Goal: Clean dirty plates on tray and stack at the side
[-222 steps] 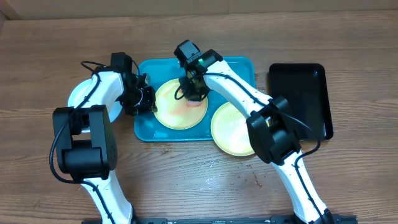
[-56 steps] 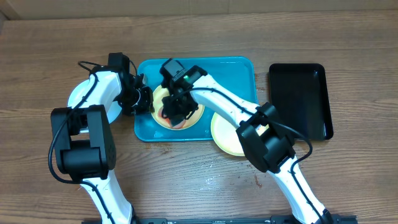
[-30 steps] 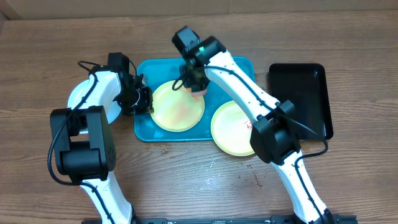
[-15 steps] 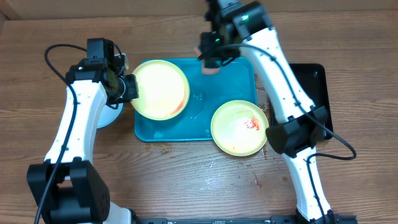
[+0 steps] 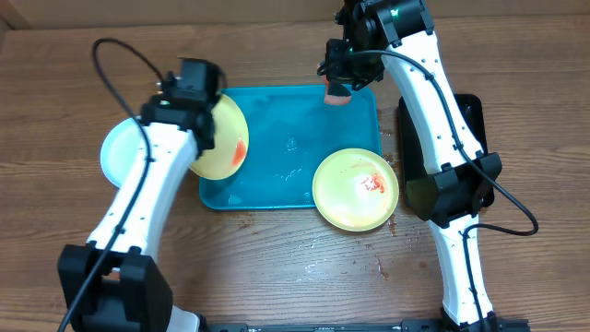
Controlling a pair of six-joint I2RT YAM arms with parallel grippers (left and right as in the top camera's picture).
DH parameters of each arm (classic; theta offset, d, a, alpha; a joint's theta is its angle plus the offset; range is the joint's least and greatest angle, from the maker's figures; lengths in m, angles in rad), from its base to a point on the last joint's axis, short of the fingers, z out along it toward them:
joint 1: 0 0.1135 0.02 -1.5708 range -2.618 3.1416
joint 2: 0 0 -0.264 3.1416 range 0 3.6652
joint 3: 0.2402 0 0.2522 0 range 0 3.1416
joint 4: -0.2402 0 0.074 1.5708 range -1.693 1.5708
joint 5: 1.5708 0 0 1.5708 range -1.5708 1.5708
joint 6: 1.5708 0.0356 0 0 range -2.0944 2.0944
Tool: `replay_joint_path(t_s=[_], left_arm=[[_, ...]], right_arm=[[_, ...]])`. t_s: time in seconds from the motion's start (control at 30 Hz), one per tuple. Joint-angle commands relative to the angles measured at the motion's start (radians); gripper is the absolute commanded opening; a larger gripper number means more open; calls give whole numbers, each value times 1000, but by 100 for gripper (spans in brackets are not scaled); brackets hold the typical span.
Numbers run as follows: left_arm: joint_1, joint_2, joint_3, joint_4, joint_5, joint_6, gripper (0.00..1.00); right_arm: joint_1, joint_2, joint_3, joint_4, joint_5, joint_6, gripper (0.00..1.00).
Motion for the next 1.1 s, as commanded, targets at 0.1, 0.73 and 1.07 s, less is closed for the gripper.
replay_joint_path(t_s=[0.1, 0.73, 1.07], left_arm=[[-139, -24, 12, -2, -370, -93, 4], [-358, -24, 12, 4, -801, -118, 4], [-359, -24, 12, 9, -676, -118, 4]], right_arm=[[3, -40, 23, -4, -6, 0, 4], [3, -40, 23, -16, 6, 0, 4], [4, -40, 23, -17, 6, 0, 4]])
